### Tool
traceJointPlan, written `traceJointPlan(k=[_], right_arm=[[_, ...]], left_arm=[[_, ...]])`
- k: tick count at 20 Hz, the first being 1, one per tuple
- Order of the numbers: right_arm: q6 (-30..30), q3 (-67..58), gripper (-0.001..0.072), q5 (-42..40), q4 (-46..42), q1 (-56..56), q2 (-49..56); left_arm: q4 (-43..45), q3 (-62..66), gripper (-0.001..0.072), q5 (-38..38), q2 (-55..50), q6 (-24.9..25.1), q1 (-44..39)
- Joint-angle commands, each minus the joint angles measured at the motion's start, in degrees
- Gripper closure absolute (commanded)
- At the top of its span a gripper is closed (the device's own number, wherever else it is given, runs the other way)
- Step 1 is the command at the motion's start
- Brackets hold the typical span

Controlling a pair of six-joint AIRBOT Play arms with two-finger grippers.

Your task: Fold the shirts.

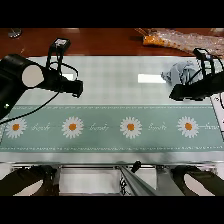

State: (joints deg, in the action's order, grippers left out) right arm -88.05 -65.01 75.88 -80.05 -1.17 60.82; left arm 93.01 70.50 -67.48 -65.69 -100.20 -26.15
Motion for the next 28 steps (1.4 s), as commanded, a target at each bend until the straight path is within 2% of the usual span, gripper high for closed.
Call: traceJointPlan(k=[1,13,21,23,25,27,28], right_arm=[[0.0,0.0,0.0115,0.0,0.0,0.0,0.0],[0.0,0.0,0.0115,0.0,0.0,0.0,0.0],[0.5,0.0,0.0115,-8.8,-0.3,0.0,0.0],[-0.8,0.0,0.0116,-16.2,-7.0,0.0,0.0],[-7.5,-0.3,0.0116,-23.8,-20.6,0.4,0.7],[-10.8,-2.7,0.0115,-25.4,-28.5,3.2,4.0],[-10.8,-4.5,0.0115,-25.0,-28.4,5.5,6.5]], left_arm=[[0.0,0.0,0.0002,0.0,0.0,0.0,0.1],[0.0,0.0,0.0002,0.0,0.0,0.0,0.1],[0.0,0.0,0.0002,0.4,-0.5,0.0,0.1],[0.3,0.0,0.0003,1.9,-1.3,2.0,0.1],[4.4,0.0,0.0003,6.4,-2.0,6.7,0.2],[7.2,0.3,0.0003,10.4,-2.1,6.7,1.5],[7.1,0.6,0.0003,11.8,-2.1,6.6,2.7]])
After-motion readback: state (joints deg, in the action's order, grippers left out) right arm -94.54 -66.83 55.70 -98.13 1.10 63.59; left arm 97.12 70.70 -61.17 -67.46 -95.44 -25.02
